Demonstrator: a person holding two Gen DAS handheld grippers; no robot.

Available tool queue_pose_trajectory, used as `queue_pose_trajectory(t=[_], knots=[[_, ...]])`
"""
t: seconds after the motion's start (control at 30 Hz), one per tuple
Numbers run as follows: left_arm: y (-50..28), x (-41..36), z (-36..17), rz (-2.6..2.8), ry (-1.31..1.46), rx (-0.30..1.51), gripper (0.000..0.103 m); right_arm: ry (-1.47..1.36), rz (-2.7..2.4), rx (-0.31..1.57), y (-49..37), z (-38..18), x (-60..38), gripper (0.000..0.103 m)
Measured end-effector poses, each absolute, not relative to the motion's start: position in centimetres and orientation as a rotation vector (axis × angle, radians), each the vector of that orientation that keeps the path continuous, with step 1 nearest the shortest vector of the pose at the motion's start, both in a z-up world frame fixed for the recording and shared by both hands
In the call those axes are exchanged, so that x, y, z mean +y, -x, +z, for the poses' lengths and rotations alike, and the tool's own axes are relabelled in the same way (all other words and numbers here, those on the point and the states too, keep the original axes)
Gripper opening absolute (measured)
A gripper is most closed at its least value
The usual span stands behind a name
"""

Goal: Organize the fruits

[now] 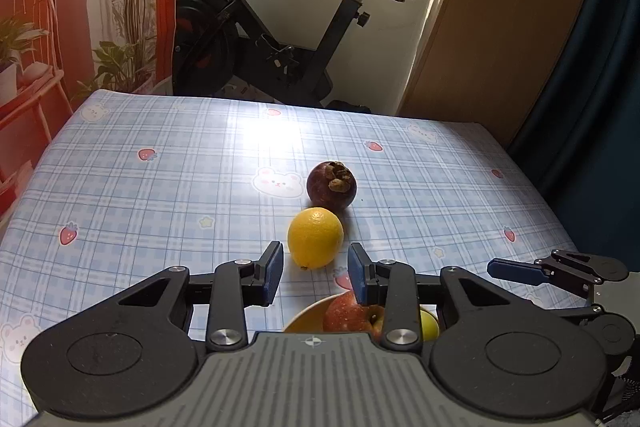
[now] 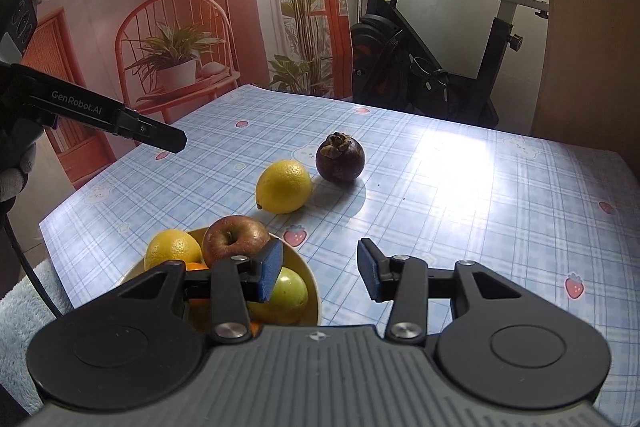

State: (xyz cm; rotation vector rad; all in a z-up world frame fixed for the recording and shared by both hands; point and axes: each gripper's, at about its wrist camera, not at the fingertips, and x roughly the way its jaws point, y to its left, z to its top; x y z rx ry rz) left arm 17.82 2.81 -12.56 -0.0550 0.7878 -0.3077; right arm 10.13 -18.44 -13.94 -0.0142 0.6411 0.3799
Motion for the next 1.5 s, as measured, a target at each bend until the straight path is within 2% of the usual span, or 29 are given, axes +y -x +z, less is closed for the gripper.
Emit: queue_pose_trajectory(t=[0.47,0.97,1.17,1.5], knots=[[-24.3,2.7,-14.6,-0.27,0.111,0.805,0.037,-0.042,0.422,0.653,-17.8,-14.8,-16.4,0.045],[-28.1,3.0,-19.2,-0.352,0.222,0.946,0.037,0.062,0.548,0.787,-22.4,-19.1,-12.0,0.045],[-28.9,2.9,-19.8,-0.375,0.254,0.971,0.037,0.06,0.572,0.809,-23.3,-19.8,-11.4,0.054],[-29.5,2.9,-20.3,-0.406,0.293,0.978,0.038,0.021,0.578,0.831,-24.1,-20.3,-11.4,0.061]])
